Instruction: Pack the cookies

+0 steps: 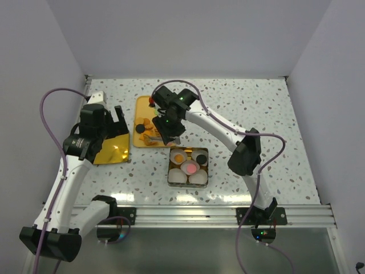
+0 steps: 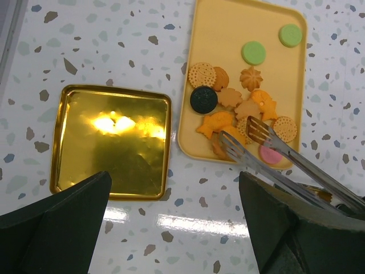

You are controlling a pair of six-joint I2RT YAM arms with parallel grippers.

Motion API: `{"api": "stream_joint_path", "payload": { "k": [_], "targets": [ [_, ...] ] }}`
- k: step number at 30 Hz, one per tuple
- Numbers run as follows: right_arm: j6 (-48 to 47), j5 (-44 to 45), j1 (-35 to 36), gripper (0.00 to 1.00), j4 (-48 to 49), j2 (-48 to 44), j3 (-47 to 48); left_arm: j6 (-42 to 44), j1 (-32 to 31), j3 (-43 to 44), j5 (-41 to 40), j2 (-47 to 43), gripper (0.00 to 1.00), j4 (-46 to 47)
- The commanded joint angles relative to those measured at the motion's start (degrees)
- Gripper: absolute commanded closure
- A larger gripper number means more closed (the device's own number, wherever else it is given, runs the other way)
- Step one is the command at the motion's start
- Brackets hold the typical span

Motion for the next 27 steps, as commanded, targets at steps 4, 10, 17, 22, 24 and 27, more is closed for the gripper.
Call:
{"api": "stream_joint_path", "payload": {
  "k": [4,10,17,22,24,27],
  "targets": [
    [-0.15,1.65,1.4,0.52,-1.81,1.79,3.9,2.62,0.68,0.38,-1.17,-0.31,0.0,0.84],
    [0.11,2.62,2.27,0.56,-2.25,1.88,3.46,2.53,0.69,-0.85,-0.82,-1.02,0.0,1.28],
    [0.29,3.67,3.06,0.62,-2.77,1.26,2.32,2.45,0.6,-1.12,-0.99,-1.72,0.0,1.11],
    [0.29,4.46,4.12,0.64,-2.6,0.91,1.09,2.45,0.77,-1.29,-1.08,-2.25,0.0,0.76],
    [0.46,5.07,4.3,0.65,-2.6,0.82,1.18,2.27,0.77,-1.2,-1.08,-2.68,0.0,0.49],
    [1.34,6.92,4.3,0.65,-2.95,0.65,2.49,2.09,0.77,-0.85,-1.08,-2.78,0.0,-0.03]
  ]
}}
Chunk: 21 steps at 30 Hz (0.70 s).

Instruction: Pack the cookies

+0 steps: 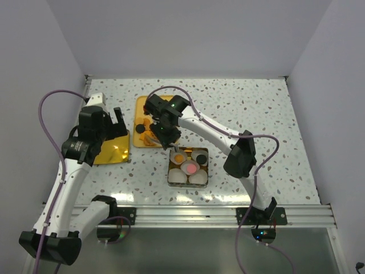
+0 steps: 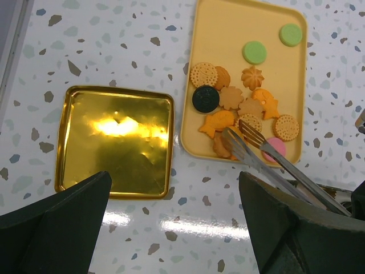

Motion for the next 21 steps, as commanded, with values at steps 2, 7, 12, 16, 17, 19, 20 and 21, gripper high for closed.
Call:
{"api": "stream_joint_path", "payload": {
  "k": [2,7,12,16,17,19,20,21],
  "targets": [
    [1.37,2.67,0.25,0.65,-1.44,-1.12,3.83,0.63,0.58,0.68,-0.8,-1.14,0.0,-0.32],
    [2.16,2.84,0.17,0.67,-2.23,-0.5,9.02,0.37,0.58,1.82,-0.53,-1.4,0.0,-1.2],
    [2.95,3.02,-0.45,0.67,-2.41,-2.0,11.66,0.1,0.58,2.53,-0.36,-2.01,0.0,-1.73],
    [3.91,1.97,-1.85,0.67,-2.93,-4.98,11.49,-0.6,0.58,2.53,0.43,-2.02,0.0,-1.81],
    [4.0,1.44,-2.2,0.67,-3.11,-6.82,11.14,-0.6,0.58,2.53,0.52,-1.84,0.0,-1.73],
    [3.83,1.17,-2.38,0.67,-3.64,-9.19,8.34,-0.78,0.58,2.44,0.87,-1.75,0.0,-1.46],
    [3.74,1.08,-2.3,0.67,-3.38,-12.51,6.76,-0.86,0.58,2.53,0.96,-1.4,0.0,-1.38],
    [3.57,1.08,-2.38,0.67,-3.11,-14.29,4.65,-0.78,0.58,2.53,0.96,-1.31,0.0,-1.29]
  ]
}}
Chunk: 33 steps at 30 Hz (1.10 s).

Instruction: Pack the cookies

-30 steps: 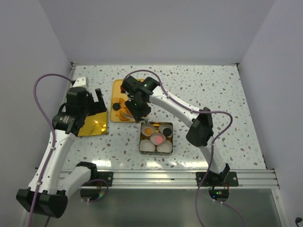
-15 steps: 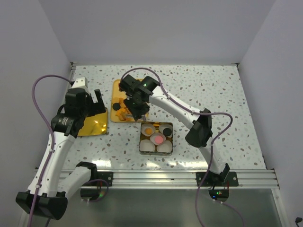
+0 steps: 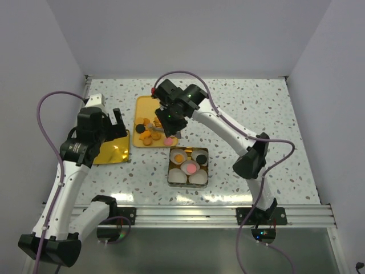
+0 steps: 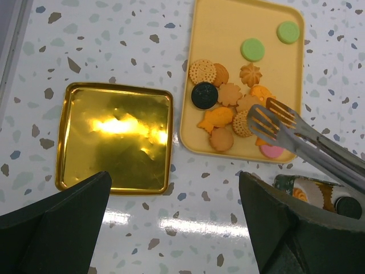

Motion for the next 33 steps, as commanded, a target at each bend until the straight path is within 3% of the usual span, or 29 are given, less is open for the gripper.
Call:
{"api": "stream_joint_path", "payload": {
  "k": [1,7,12,18,33],
  "targets": [
    [0.35,-0.4,-0.44,0.67,-1.5,-12.94,-6.69,-0.71,0.58,2.05,0.76,0.37,0.0,0.72],
    [-0.96,-0.4,-0.35,0.67,-2.37,-26.48,-20.96,-1.94,0.58,1.34,1.47,1.6,0.0,2.48],
    [-0.35,-6.28,-0.26,0.67,-1.32,-35.79,-32.71,-3.08,0.58,0.29,3.66,3.18,0.0,4.85],
    [0.44,-8.31,-0.18,0.67,2.46,-40.64,-44.95,-2.82,0.58,0.46,4.63,4.5,0.0,6.08],
    [-1.14,-11.56,0.0,0.67,4.13,-39.24,-48.05,-1.95,0.58,0.64,3.49,4.42,0.0,4.86]
  ]
}}
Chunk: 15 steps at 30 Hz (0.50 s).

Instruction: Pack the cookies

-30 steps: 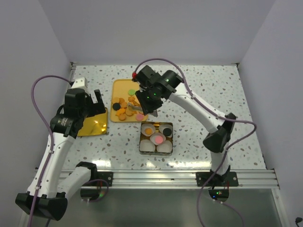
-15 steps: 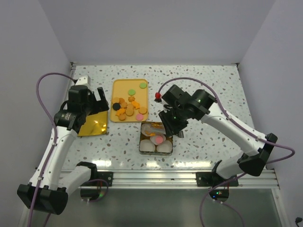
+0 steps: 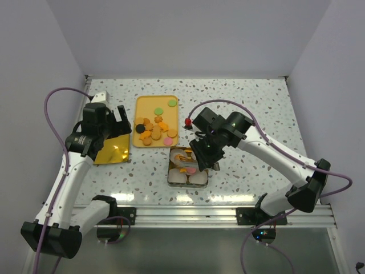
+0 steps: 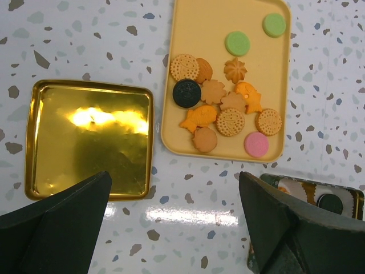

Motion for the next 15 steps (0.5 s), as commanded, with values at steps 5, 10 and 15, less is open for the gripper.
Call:
{"api": "stream_joint_path", "payload": {
  "k": [5,10,15],
  "targets": [
    [-1.21,-3.37,0.59,0.66,1.29,0.54,1.2,1.32,0.55,1.08,-1.45,-1.16,0.0,1.12],
    [-0.68,-4.95,1.12,0.64,1.2,0.54,1.2,2.19,0.55,1.43,-2.16,-1.51,0.0,0.5],
    [0.2,-5.04,1.91,0.63,1.37,-0.42,-0.38,2.37,0.55,1.34,-2.25,-1.69,0.0,0.32]
  ]
}}
